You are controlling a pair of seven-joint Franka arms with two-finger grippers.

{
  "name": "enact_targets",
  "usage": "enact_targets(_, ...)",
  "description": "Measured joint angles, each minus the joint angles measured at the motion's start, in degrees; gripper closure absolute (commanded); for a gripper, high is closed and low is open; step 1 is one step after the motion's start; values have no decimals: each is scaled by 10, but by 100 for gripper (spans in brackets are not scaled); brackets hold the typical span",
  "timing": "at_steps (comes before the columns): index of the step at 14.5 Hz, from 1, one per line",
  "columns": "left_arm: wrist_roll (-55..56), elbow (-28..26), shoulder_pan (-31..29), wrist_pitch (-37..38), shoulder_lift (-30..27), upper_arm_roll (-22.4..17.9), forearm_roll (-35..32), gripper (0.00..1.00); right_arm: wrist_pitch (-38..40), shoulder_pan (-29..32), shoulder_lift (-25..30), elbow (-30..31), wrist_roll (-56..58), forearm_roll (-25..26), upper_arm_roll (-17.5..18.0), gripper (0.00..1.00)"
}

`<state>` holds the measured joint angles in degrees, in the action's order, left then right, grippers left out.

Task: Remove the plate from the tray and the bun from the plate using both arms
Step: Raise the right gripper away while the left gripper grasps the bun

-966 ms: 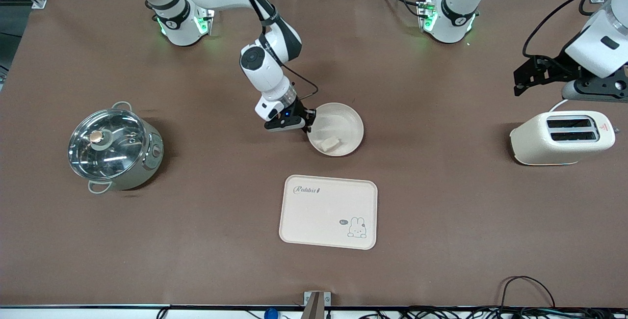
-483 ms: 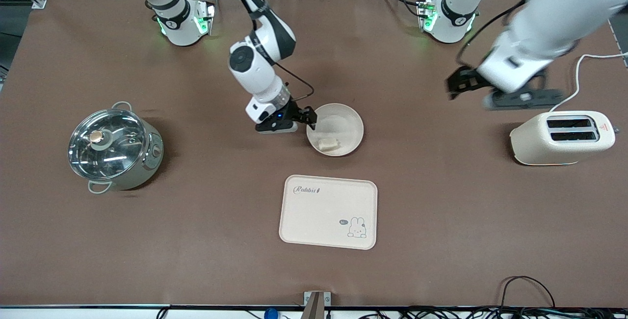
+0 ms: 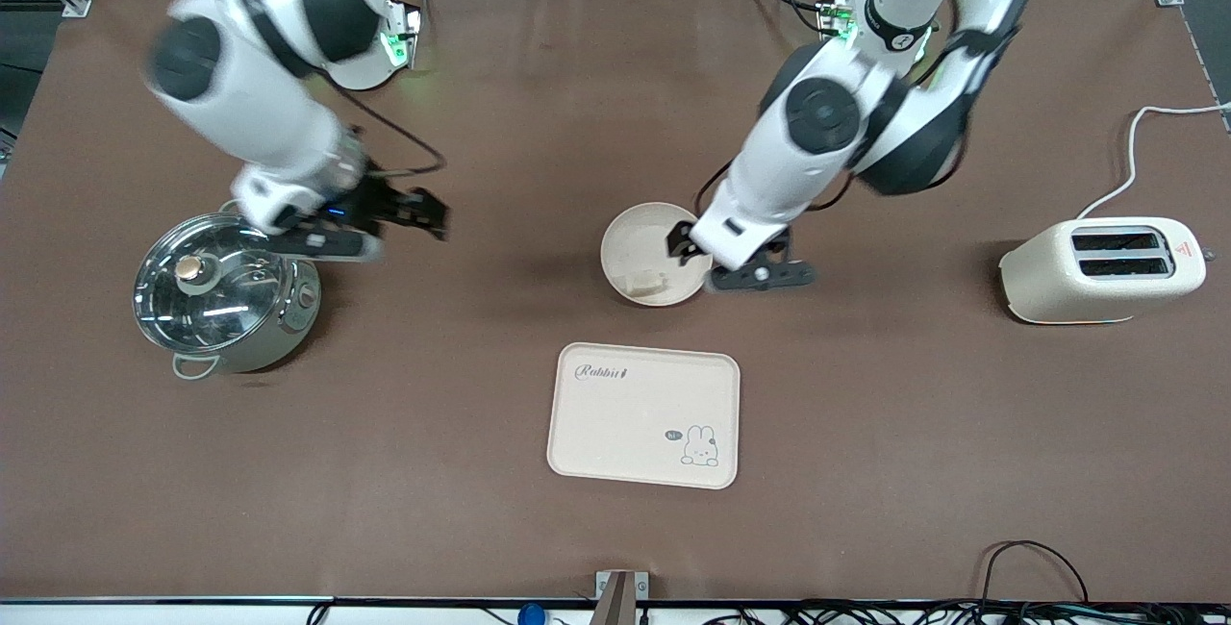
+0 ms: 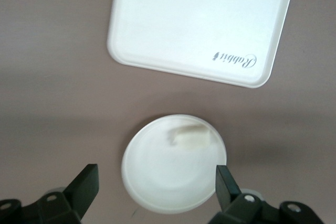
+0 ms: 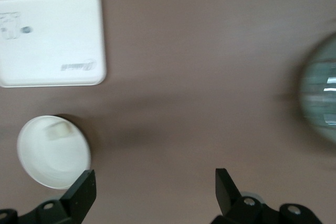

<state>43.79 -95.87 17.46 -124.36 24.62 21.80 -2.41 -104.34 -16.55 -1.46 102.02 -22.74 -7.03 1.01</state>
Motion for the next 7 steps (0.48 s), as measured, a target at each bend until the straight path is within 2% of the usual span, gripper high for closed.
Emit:
enact_targets(2,51,5,18,-45,55,0,-41,0,74,66,3,-68,58,19,-1,0)
enact_targets(5,122,11,41,-95,126,0,-116,0,128,168,8,-94,154,32,-2,0)
enact_targets(7,149,14,48,-124,153,0,-135,0,156,211,26,-100,200,45,-3,0)
